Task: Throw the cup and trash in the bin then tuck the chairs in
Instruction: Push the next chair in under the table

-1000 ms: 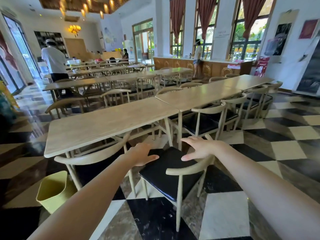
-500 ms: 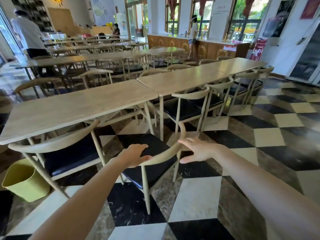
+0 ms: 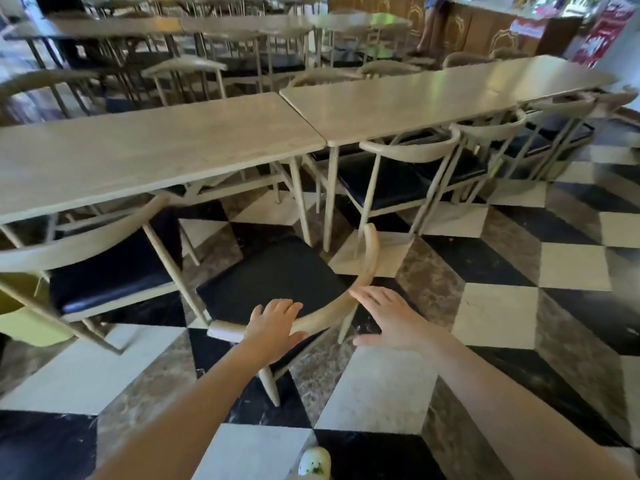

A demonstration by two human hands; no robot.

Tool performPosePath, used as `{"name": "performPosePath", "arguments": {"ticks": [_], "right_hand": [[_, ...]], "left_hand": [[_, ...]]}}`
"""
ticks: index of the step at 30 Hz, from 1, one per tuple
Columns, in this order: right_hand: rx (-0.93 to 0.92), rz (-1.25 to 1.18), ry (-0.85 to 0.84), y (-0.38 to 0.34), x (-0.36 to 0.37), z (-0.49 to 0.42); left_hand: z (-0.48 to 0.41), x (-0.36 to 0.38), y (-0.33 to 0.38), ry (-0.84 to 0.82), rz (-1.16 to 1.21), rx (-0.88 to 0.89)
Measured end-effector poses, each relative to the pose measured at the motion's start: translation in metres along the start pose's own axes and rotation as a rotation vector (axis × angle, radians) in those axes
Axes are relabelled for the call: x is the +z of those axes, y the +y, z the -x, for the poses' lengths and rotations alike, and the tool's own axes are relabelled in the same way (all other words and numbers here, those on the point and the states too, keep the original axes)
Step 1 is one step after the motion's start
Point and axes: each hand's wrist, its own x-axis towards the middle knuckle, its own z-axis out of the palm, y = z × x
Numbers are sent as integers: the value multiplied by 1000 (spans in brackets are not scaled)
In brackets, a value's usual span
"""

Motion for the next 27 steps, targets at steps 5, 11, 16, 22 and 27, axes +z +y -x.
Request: {"name": "performPosePath", "arguments": {"ticks": [5,11,16,22,27], "right_hand": [[-92,-10,-31,30,22,-55],[-226,-103,-83,60,29,-105],[-324,20,-140,88,35,-132],[-505,86,-63,112,42,-150],[-518,73,-66,125,35,-168]], "left_hand": [[-22,30,-6,-3,41,-92],[-33,60,-10,-14,186,-177],[-31,76,0,130,188,-230],[-34,80,7,256,150,-295],[-49,54,-7,-66,145,-329]]}}
